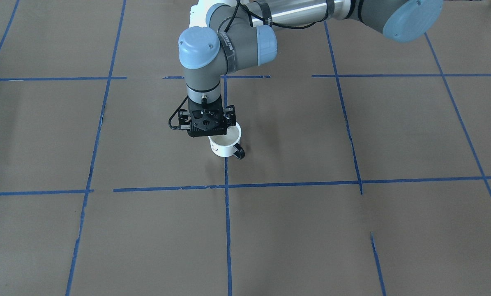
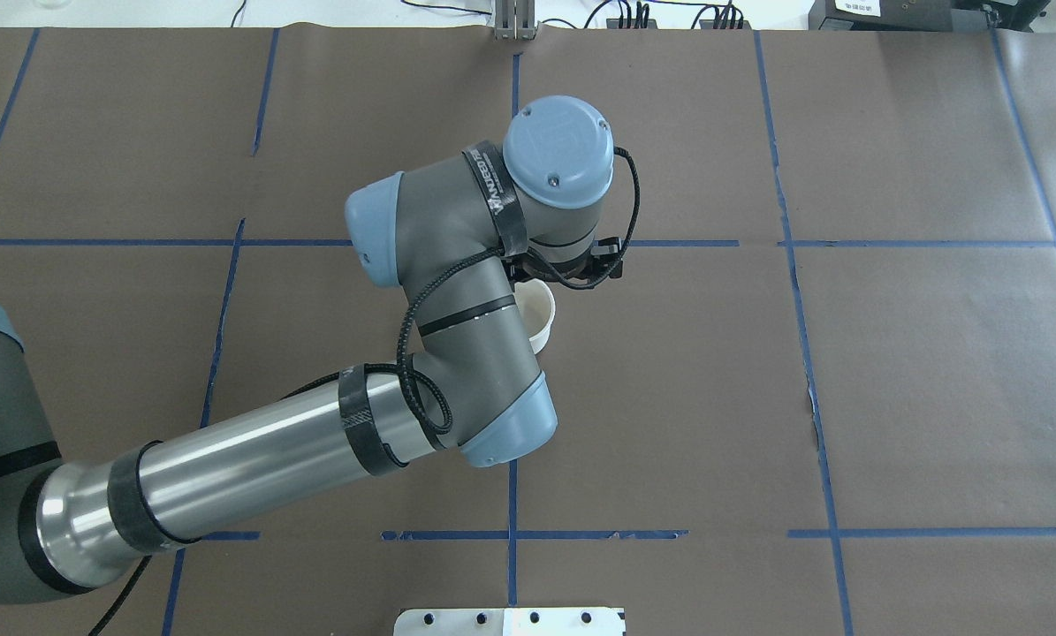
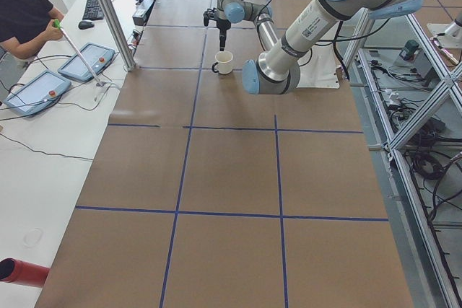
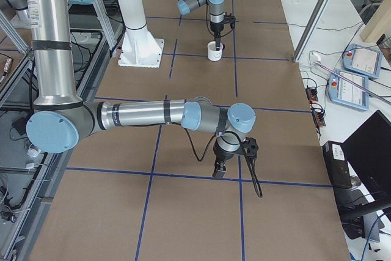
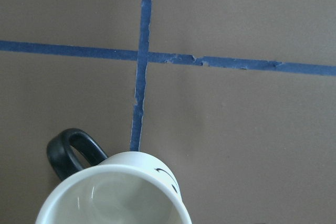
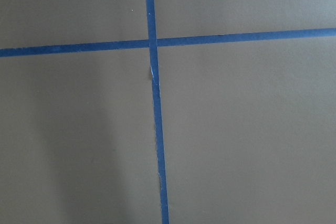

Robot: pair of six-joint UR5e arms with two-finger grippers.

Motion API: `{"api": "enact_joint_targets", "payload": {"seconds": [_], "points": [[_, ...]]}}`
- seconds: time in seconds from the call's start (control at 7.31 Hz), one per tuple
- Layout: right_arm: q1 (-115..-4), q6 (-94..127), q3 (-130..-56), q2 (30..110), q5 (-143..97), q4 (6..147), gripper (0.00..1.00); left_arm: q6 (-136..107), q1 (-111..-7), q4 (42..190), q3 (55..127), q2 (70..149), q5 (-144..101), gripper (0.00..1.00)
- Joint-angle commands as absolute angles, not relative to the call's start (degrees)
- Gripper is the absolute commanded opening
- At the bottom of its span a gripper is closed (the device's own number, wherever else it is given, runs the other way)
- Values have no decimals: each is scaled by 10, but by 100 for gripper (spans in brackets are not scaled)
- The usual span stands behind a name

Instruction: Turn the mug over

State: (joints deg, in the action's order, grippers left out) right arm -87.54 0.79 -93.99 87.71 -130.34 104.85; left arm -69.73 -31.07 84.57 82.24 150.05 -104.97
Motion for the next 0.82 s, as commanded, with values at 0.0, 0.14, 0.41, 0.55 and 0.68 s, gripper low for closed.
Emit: {"api": "enact_joint_targets", "payload": {"seconds": [0.0,0.14,0.41,0.55,0.68], "points": [[-875,8,-940,877,-1303,1049,100,-656,-363,794,982,1449,-1052,100],[-875,8,-940,877,-1303,1049,100,-655,-369,802,1072,1375,-1055,100],[-875,8,-940,877,-1303,1049,100,-579,-442,805,1092,1324,-1096,100],[-875,8,-940,877,-1303,1049,100,-568,-493,851,1084,1277,-1162,100],[-875,8,-940,877,-1303,1049,100,-555,-526,937,1083,1200,-1191,100]]}}
